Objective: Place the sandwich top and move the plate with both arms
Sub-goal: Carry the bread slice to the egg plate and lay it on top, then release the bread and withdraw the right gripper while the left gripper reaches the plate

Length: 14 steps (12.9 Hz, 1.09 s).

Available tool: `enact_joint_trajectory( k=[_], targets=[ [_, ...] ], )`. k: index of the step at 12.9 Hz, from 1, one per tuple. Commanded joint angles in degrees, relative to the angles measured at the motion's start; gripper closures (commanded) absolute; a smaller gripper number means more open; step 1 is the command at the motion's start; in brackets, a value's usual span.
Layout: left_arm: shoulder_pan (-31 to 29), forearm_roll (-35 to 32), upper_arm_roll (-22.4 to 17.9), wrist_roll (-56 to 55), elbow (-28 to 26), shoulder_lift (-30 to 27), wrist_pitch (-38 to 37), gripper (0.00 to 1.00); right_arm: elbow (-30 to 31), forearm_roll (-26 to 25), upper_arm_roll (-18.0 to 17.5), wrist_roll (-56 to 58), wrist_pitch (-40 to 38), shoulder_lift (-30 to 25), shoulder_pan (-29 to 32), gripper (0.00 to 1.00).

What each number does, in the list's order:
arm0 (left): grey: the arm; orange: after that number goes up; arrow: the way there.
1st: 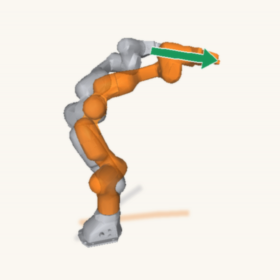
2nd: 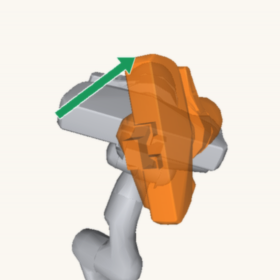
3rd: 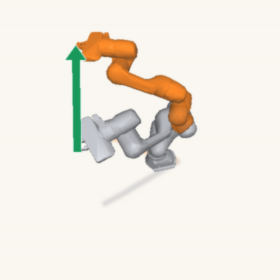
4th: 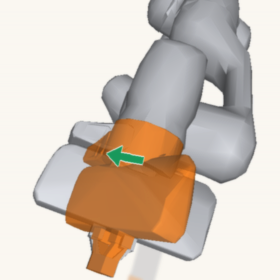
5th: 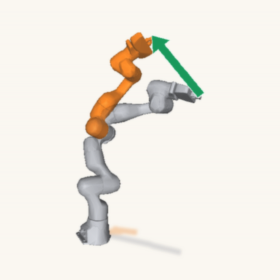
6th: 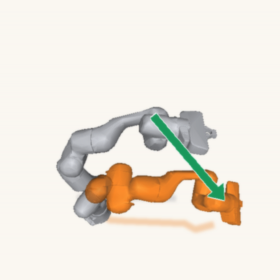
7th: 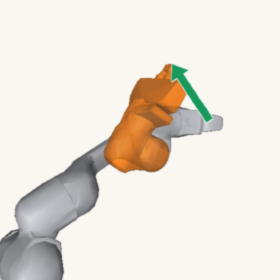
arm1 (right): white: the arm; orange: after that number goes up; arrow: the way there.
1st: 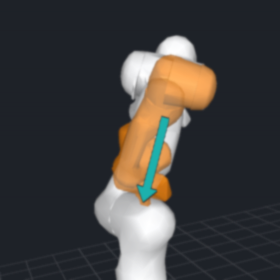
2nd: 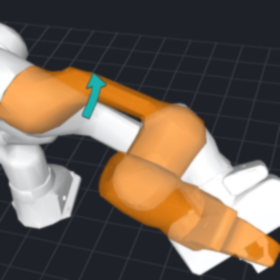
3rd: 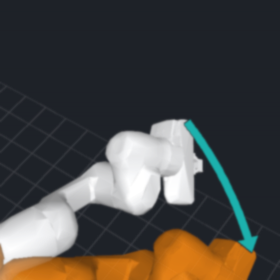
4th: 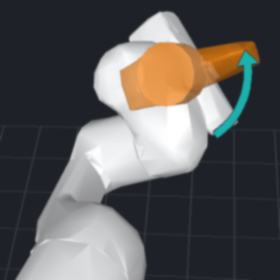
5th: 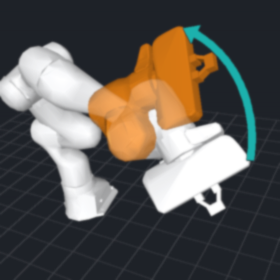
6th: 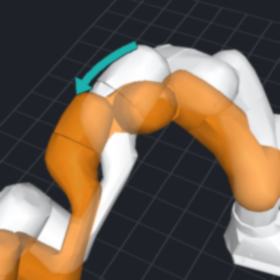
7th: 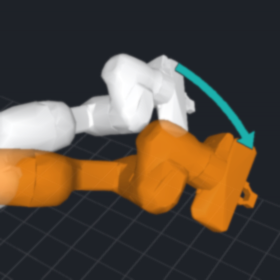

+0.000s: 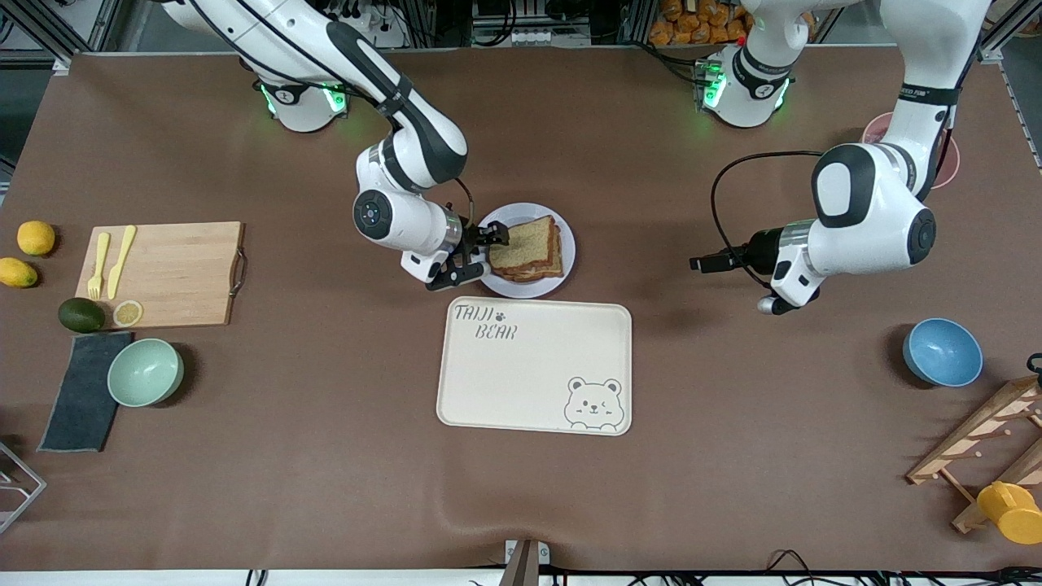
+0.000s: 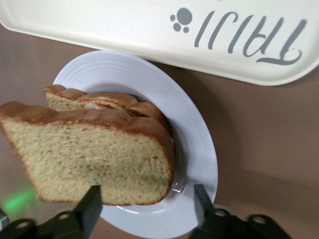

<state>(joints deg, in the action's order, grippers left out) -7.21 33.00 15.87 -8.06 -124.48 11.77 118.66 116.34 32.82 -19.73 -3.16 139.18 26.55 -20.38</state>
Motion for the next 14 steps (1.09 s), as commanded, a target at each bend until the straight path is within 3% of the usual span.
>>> enact_joint_trajectory(
  k=[1,4,7,12,14],
  targets=[
    [0.3,3.5,0.5,0.9,-0.8,-1.0,-0.6,0.0,0.3,1.3,-0.5,0.3,-6.2,-4.3,3.6,0.0],
    [0.3,6.0,2.8,0.9,-0.5,0.2,-0.5,0.0,-0.1,1.2,0.6,0.5,-11.0,-8.1,6.0,0.0],
    [0.3,10.1,5.0,3.9,-0.6,2.3,0.4,0.0,-0.1,0.1,5.2,1.2,-11.5,-10.8,6.3,0.0],
    [-0.1,19.9,5.0,21.2,-1.1,8.2,0.7,0.0,-3.3,-7.6,12.8,1.2,-17.6,-14.0,7.2,0.0],
    [0.5,24.2,5.0,27.0,-1.4,9.1,0.7,0.0,-4.8,-13.9,15.2,1.3,-21.4,-15.9,8.6,0.0]
  ],
)
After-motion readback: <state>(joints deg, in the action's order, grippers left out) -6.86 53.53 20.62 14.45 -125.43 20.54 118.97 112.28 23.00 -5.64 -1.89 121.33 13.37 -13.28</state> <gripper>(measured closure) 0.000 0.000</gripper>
